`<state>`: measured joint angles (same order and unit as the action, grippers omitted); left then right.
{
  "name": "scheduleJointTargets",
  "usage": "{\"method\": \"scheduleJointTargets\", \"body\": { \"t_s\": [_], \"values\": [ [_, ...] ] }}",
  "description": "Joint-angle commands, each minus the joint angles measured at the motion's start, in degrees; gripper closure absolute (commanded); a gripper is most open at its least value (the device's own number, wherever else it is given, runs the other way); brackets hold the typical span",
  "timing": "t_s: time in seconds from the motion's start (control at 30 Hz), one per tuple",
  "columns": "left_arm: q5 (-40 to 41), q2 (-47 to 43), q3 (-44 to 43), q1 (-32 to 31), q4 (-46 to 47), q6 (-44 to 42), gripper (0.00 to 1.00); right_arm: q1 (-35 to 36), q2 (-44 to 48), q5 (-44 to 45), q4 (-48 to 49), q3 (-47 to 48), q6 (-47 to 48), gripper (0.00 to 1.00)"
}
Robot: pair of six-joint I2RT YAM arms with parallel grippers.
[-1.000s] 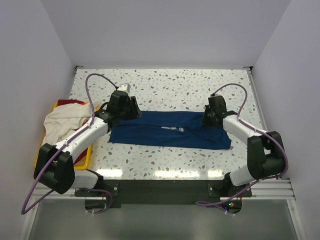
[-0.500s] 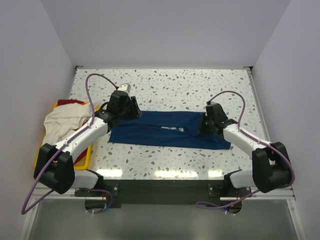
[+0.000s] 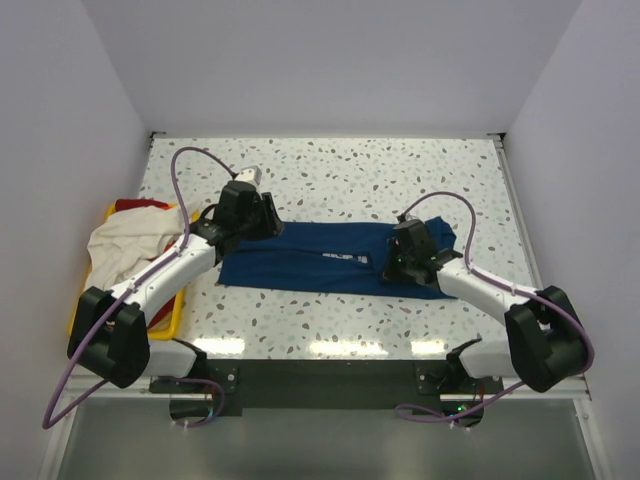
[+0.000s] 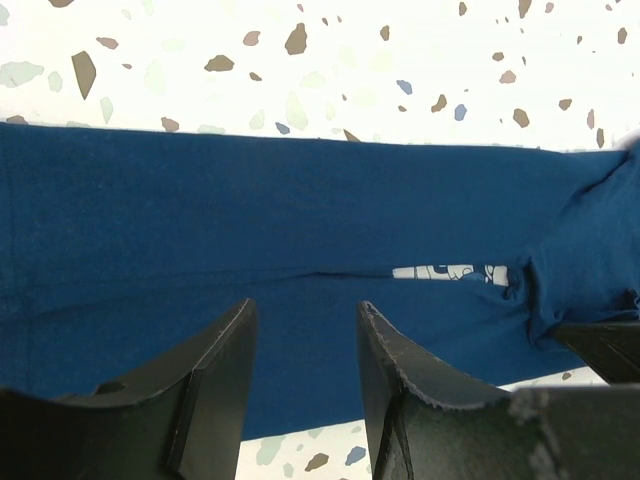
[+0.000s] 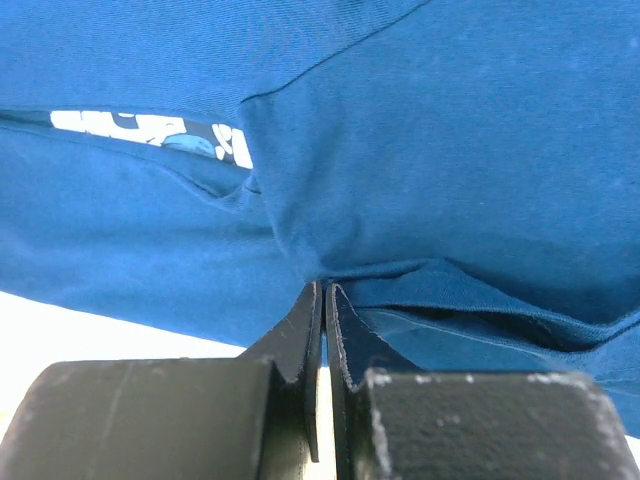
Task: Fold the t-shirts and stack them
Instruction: Fold the tshirt
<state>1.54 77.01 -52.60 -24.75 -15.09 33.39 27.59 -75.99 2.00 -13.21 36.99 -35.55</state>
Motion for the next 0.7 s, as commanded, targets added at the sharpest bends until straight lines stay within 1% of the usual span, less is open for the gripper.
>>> {"method": "scheduleJointTargets", "body": {
  "t_s": [0.0,0.27,0.5,0.67],
  "values": [
    [-0.93,-0.46,0.3,0.32,2.08,-0.25,0.51,0.97,1.54,2.22,1.96,0.62,-1.98,1.0],
    [-1.01,-0.37,0.66,0.32,2.26,-0.08,0.51,1.5,3.82,3.45,0.91,0.8,-2.86,0.99],
    [-1.19,-0.46,0.74,0.32,2.09,0.19,0.52,1.5,4.62,3.27,-1.2,3.35,-2.33,0.99],
    [-1.19,-0.37,0.92,0.32,2.08,0.28,0.51,1.5,5.76,2.75,-1.9,2.91,-1.8,0.98]
  ]
}}
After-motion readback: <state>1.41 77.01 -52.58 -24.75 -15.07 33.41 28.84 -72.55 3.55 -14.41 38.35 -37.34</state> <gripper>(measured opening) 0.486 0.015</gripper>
